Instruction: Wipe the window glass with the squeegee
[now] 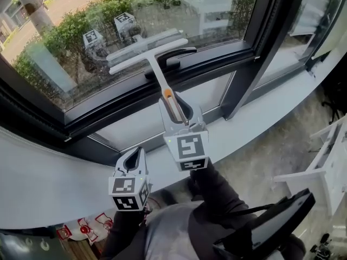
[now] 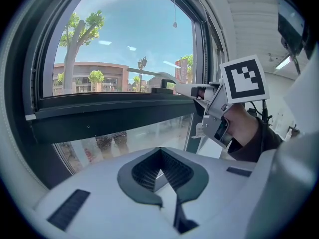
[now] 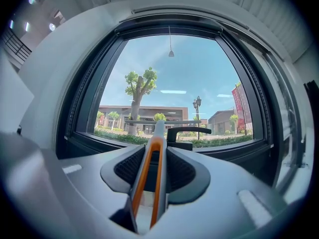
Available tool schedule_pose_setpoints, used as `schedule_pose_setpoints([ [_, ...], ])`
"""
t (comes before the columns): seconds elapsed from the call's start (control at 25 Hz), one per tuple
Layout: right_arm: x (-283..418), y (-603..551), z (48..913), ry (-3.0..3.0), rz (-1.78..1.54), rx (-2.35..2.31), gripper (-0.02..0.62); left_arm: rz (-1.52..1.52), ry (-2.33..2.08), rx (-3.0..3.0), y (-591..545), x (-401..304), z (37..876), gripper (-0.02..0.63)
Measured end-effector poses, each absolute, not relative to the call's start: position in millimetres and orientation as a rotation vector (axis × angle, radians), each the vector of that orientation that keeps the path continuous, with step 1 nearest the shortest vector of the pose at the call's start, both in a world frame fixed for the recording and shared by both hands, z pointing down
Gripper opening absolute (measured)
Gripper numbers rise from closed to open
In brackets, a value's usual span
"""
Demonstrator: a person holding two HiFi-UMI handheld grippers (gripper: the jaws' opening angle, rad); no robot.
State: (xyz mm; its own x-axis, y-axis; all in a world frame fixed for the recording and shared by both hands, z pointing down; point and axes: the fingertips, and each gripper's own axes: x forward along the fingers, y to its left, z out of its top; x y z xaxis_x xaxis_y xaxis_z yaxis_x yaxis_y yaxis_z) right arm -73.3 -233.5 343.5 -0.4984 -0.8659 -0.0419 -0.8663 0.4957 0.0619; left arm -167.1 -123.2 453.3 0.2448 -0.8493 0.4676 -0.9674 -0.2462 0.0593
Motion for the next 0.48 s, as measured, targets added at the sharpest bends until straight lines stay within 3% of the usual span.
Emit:
schedule_pose_setpoints([
  [0.48, -75.2, -225.8, 351.6, 2.735, 0.198, -1.626, 0.130, 0.461, -1.626, 2.257, -119.2, -179.3, 452.6, 0.000],
])
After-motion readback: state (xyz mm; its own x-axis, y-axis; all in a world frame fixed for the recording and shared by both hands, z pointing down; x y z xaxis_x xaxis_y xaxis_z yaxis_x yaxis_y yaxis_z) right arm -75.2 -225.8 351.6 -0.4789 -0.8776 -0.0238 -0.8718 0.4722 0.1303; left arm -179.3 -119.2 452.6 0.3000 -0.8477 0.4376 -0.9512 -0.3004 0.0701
